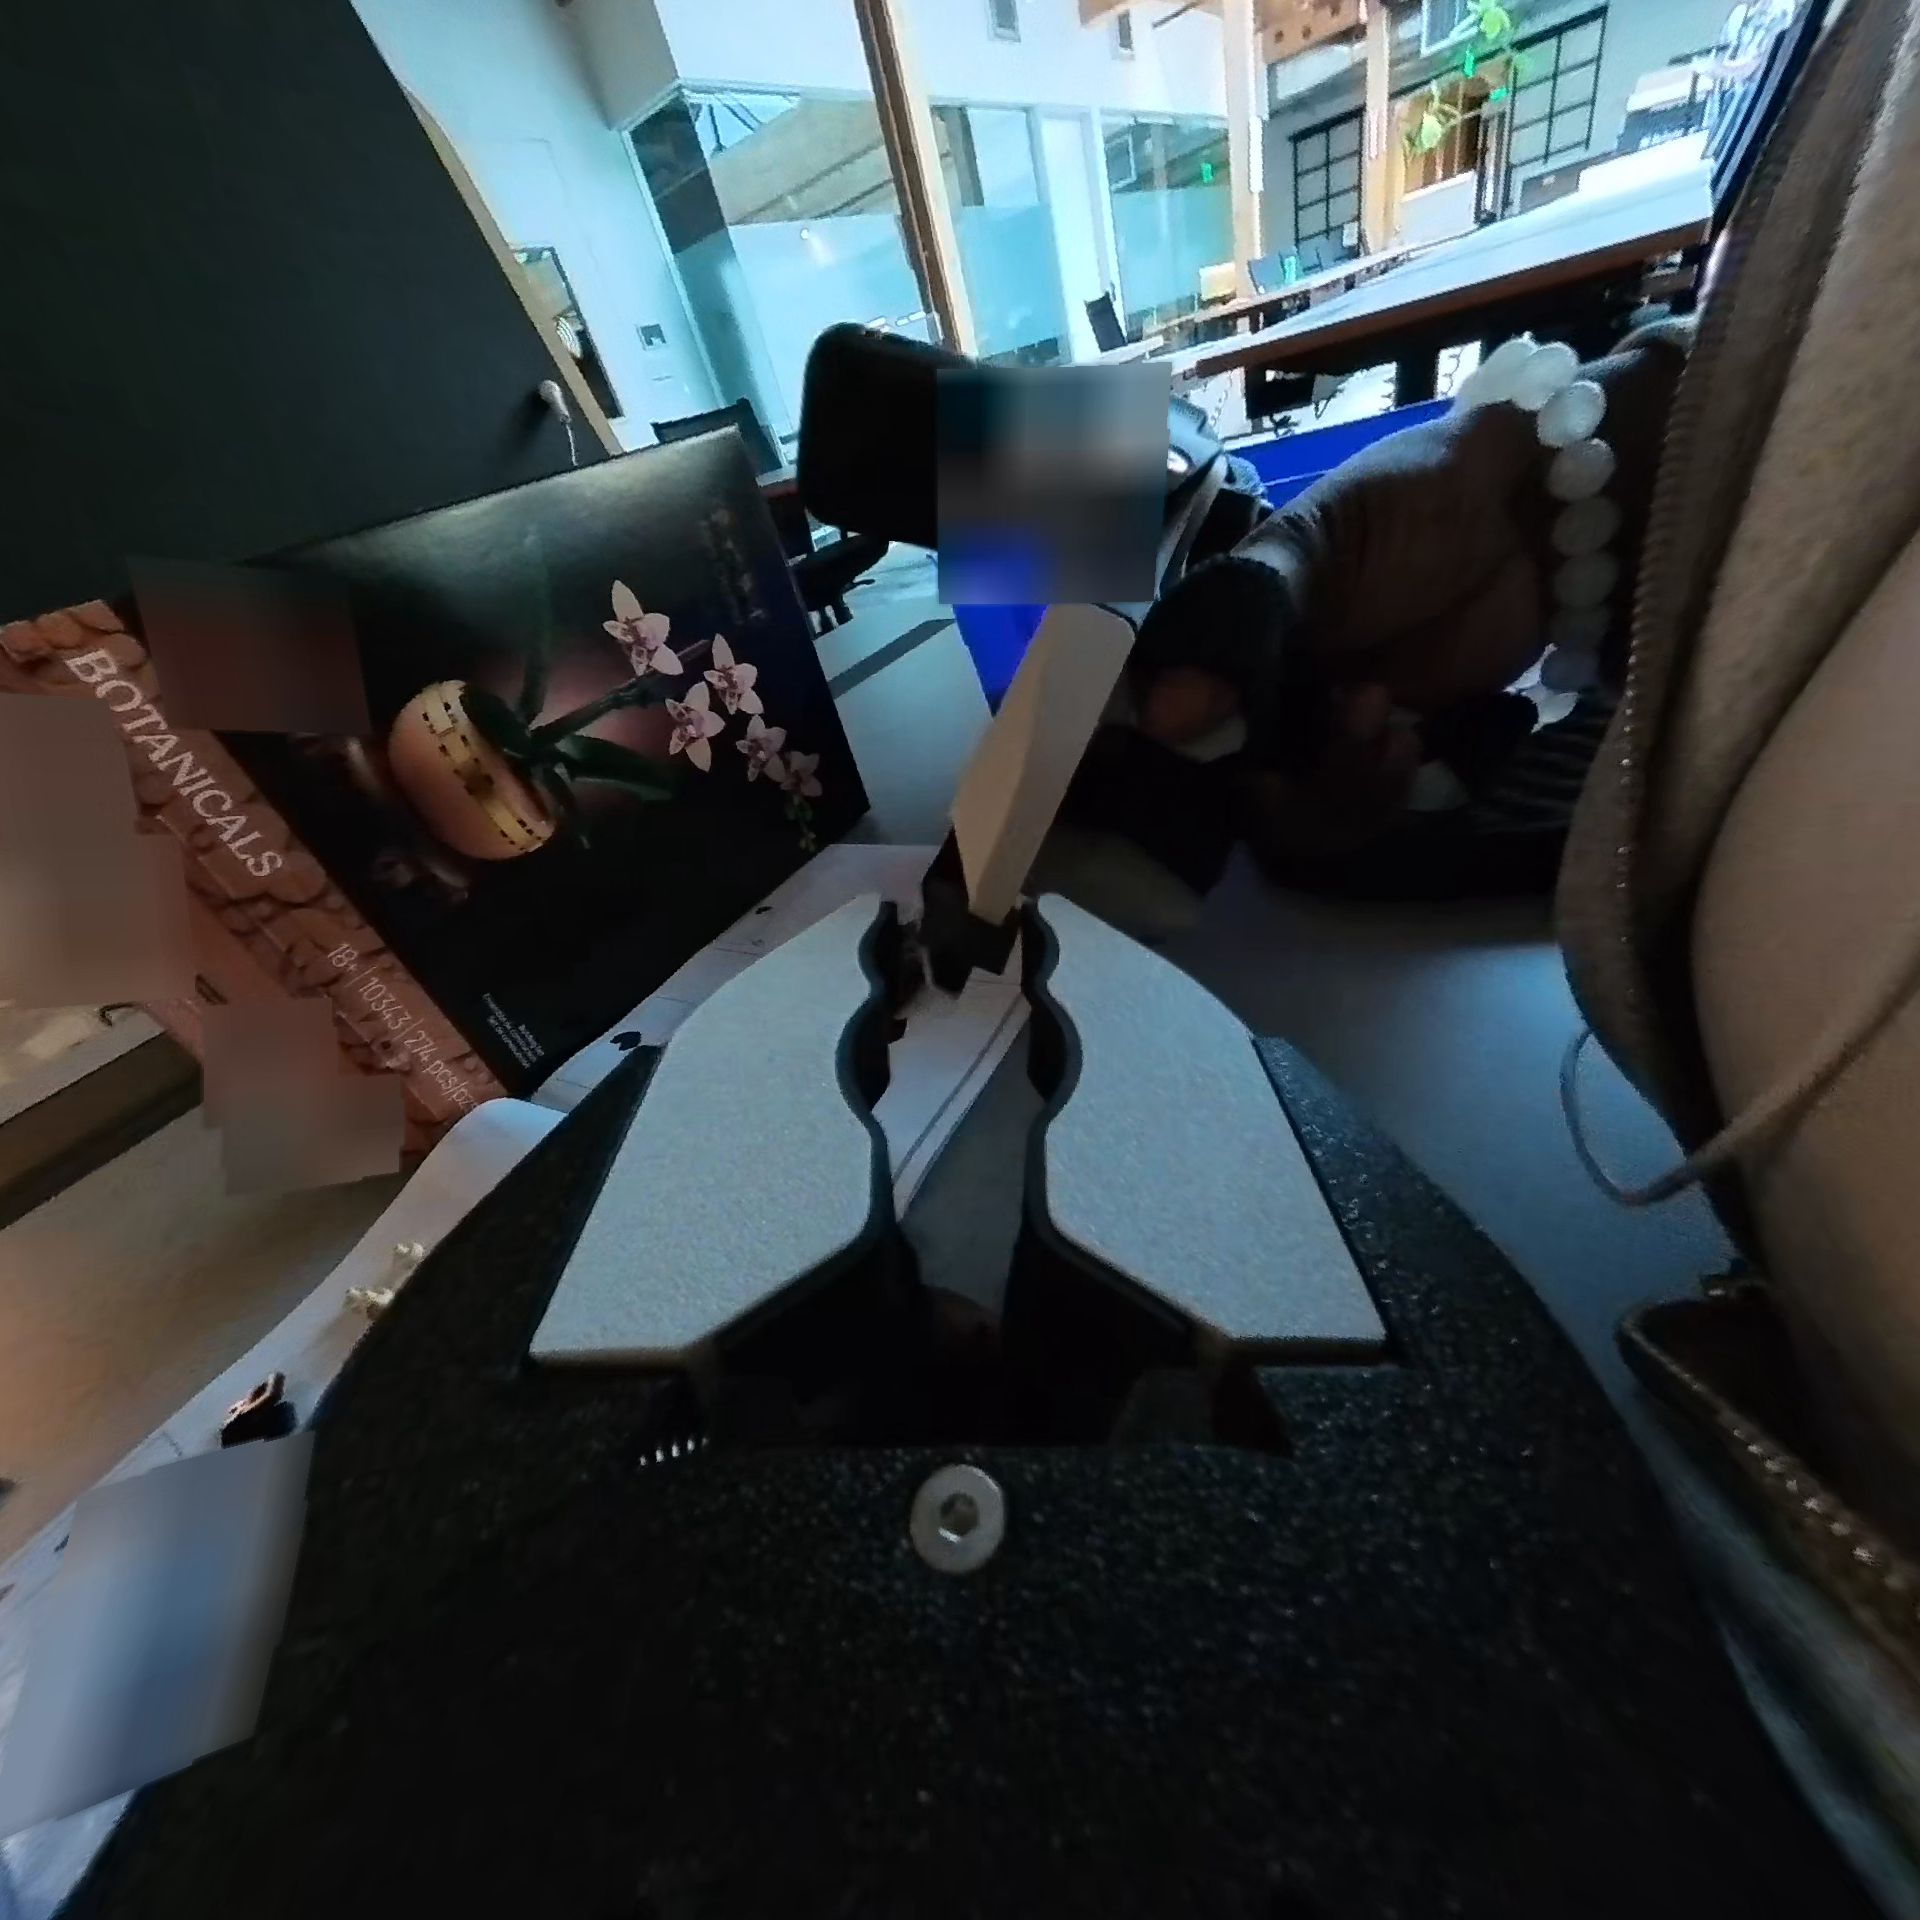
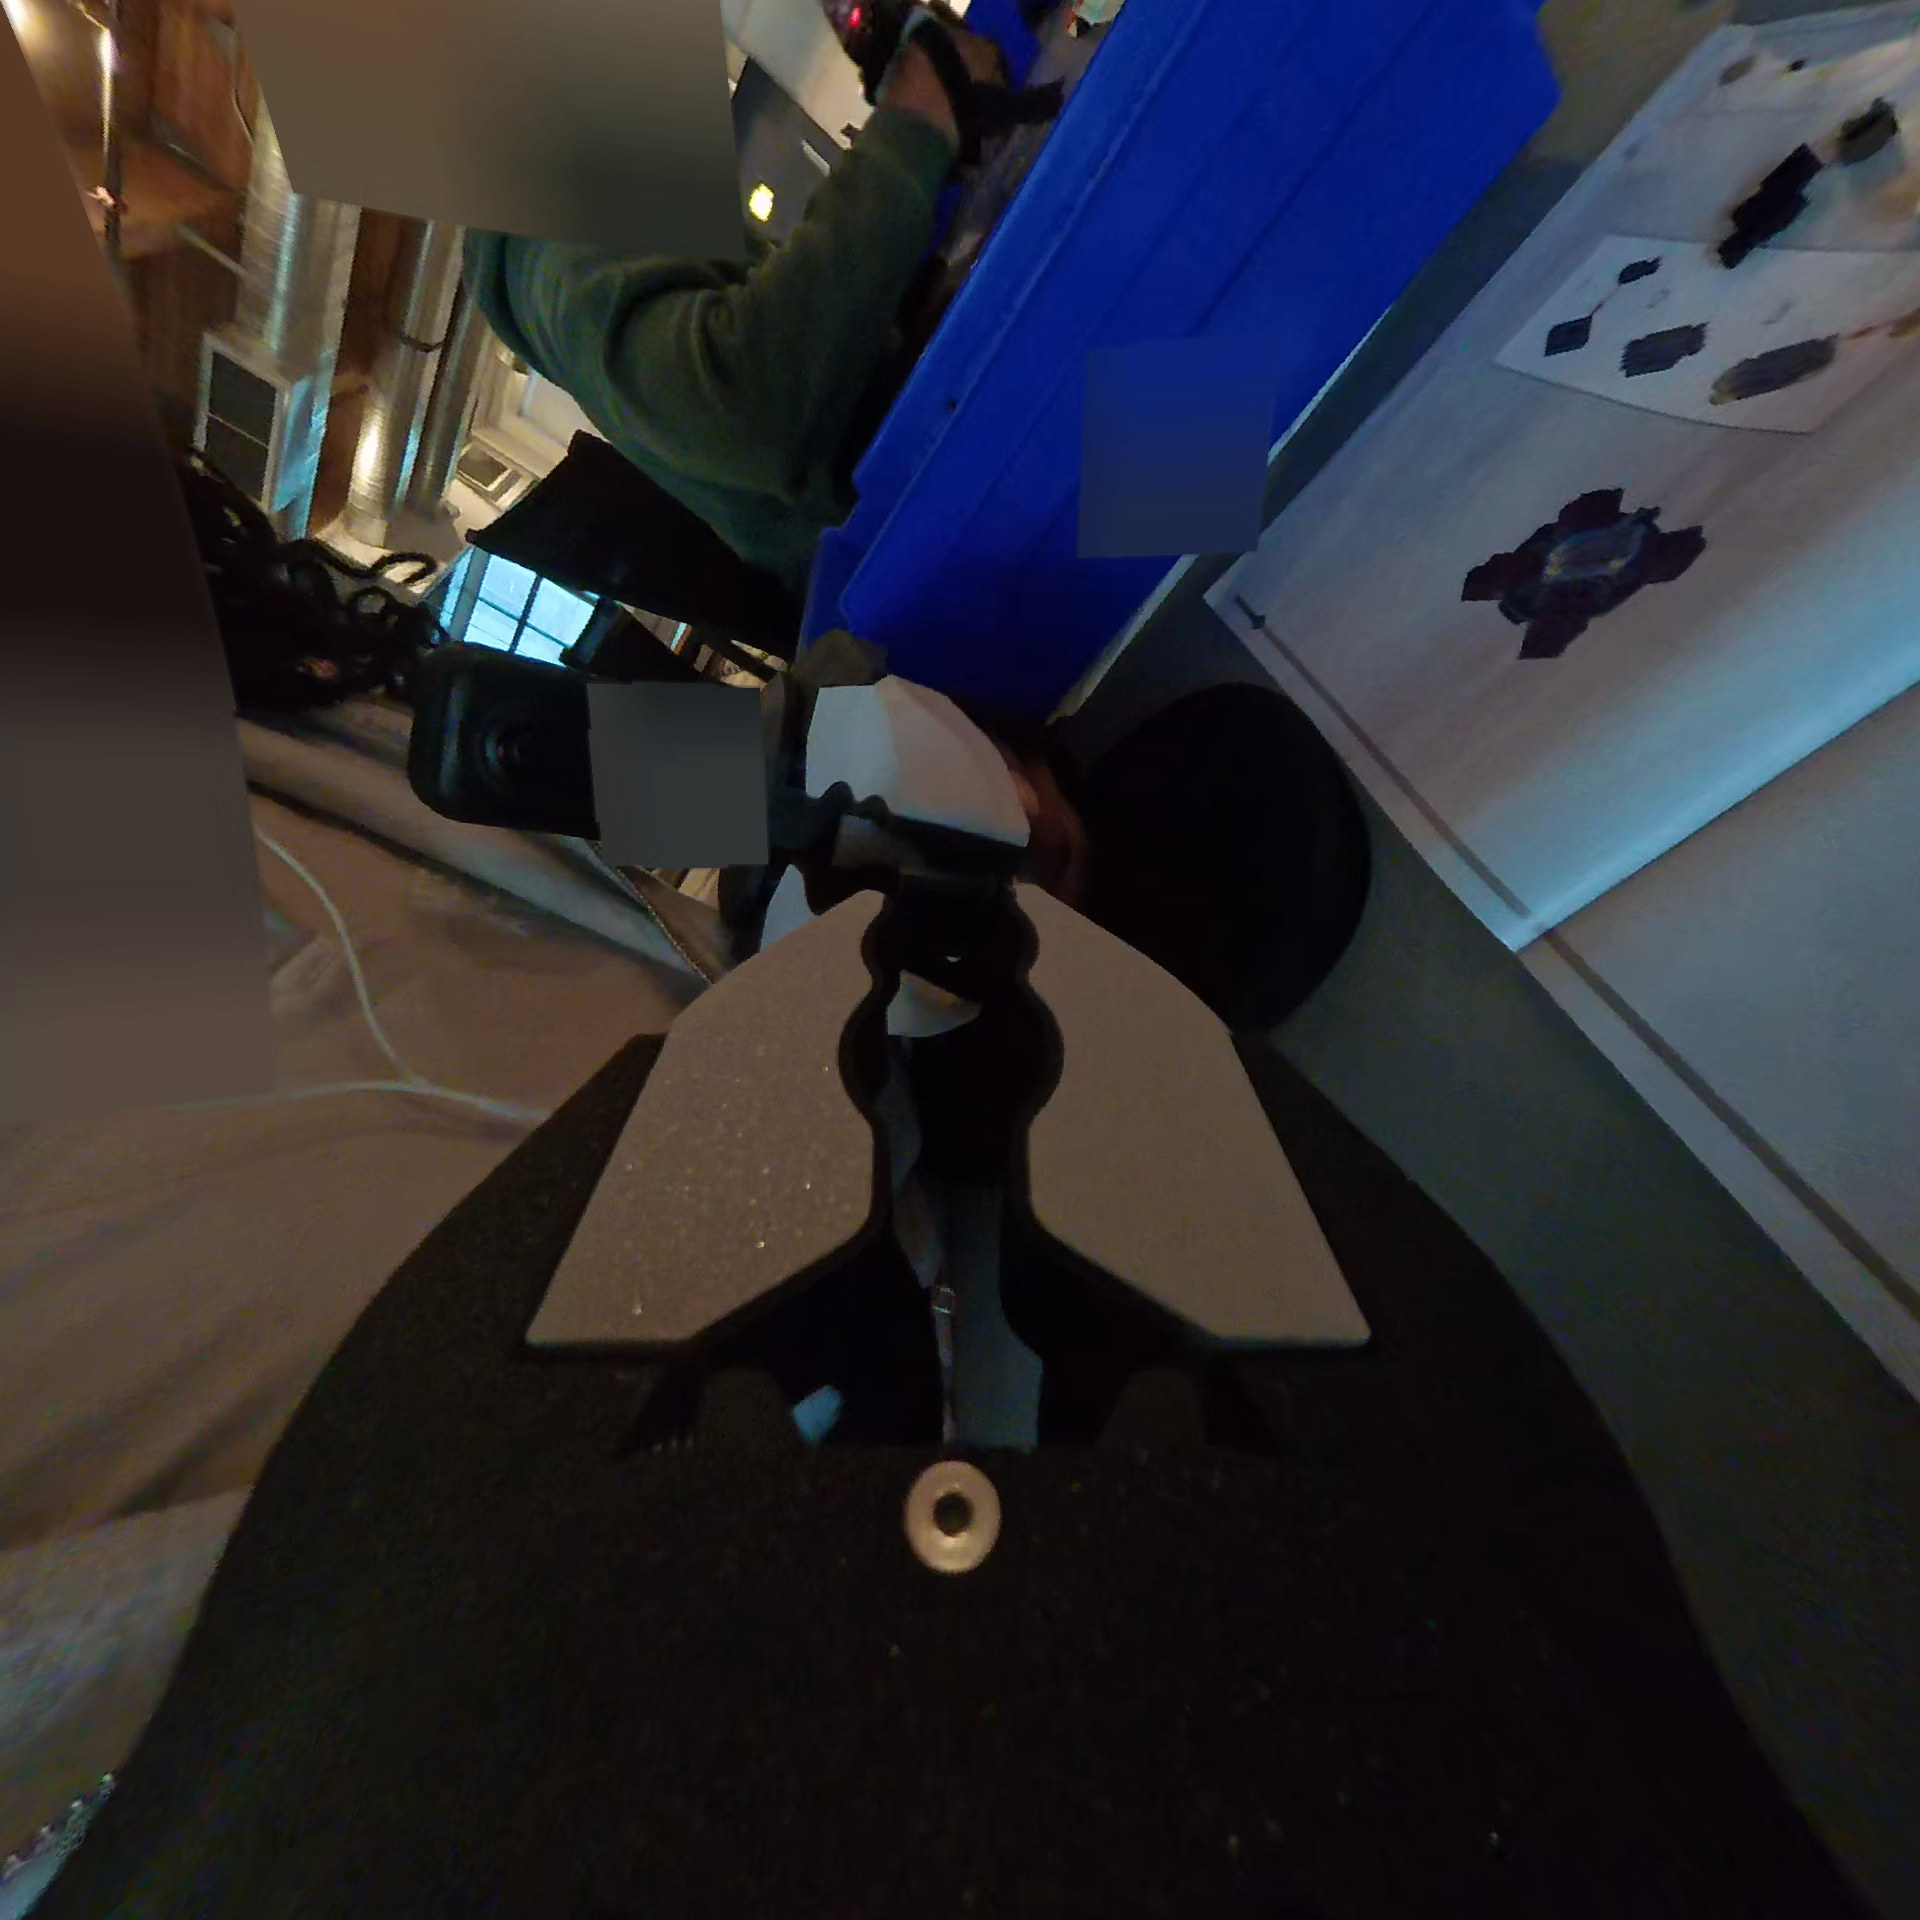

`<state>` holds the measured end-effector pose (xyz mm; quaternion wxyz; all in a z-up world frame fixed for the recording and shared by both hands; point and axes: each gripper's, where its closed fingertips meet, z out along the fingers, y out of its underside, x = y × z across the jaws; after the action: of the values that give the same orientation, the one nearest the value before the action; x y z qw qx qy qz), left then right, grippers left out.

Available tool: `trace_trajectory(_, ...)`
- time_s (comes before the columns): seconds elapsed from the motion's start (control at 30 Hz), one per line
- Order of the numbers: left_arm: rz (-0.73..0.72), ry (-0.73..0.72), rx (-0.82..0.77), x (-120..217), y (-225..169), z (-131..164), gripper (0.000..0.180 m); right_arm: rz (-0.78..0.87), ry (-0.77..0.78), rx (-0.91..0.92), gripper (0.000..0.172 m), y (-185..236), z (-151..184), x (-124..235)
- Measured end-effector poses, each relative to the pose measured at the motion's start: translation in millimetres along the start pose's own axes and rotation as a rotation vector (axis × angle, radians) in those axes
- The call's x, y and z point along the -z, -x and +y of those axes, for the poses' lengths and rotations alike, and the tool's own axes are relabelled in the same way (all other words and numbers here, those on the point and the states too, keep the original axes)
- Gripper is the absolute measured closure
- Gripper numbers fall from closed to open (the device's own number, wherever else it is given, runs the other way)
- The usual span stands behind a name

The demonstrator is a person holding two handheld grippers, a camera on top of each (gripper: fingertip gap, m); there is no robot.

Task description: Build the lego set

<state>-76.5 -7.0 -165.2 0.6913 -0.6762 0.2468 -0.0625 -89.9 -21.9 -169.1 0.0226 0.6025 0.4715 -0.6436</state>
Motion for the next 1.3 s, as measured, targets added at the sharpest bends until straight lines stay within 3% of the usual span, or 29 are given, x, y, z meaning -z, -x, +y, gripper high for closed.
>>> trace_trajectory(1.3,0.008,-0.029,-0.047,1.8,-4.1,-3.1,0.161,-0.039,0.066,0.003,0.156,7.3,8.5,-15.8)
